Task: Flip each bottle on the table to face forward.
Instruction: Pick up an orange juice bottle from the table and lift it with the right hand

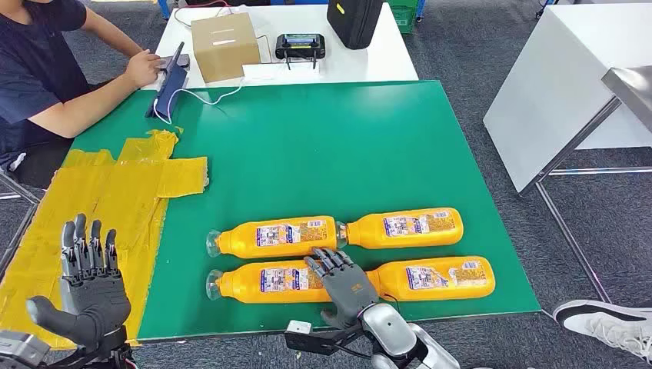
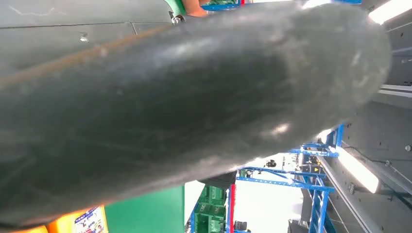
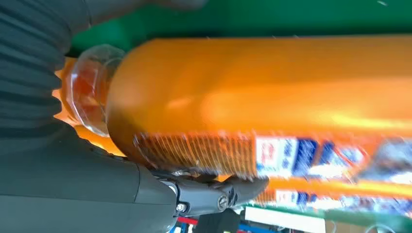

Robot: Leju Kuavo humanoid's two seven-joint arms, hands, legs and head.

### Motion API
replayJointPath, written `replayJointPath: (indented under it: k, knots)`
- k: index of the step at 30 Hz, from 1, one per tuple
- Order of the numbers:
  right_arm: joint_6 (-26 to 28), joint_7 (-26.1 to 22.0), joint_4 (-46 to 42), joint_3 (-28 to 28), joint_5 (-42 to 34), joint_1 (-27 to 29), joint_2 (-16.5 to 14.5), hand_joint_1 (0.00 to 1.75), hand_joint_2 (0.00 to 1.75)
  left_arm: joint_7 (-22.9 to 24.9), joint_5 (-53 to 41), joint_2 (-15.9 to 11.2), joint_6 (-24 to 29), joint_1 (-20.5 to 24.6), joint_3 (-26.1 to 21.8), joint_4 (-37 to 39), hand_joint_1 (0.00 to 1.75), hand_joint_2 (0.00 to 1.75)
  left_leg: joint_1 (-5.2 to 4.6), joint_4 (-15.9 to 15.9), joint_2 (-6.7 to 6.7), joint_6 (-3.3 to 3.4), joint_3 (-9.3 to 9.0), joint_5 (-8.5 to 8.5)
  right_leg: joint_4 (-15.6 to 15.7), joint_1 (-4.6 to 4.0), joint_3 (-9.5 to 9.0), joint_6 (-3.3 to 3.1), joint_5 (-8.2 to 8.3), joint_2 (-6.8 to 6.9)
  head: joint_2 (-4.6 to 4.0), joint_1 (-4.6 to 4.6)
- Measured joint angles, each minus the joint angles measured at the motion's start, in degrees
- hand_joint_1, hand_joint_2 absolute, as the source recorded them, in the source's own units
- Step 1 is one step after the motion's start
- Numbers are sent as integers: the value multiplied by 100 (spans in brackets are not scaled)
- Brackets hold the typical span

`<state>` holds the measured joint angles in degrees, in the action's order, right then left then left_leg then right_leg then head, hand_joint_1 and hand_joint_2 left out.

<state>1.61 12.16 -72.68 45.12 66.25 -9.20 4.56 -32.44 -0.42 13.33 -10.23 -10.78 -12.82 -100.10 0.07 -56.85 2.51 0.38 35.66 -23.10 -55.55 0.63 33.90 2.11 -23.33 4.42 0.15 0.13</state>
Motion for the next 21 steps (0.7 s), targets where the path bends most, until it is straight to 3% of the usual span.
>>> replayJointPath:
  k: [12,21]
  knots:
    - [-475,-394,674,77,-752,-586,98,175,175,48,52,-1,21,197,-16,17,0,0,1,1,16,-1,-64,-13,3,1,-6,-4,-10,-13,0,0]
    - [-828,-613,853,378,-1605,-1018,389,175,175,55,165,-43,84,357,78,186,0,0,1,1,18,1,-92,-21,4,5,-24,5,-14,-17,0,0]
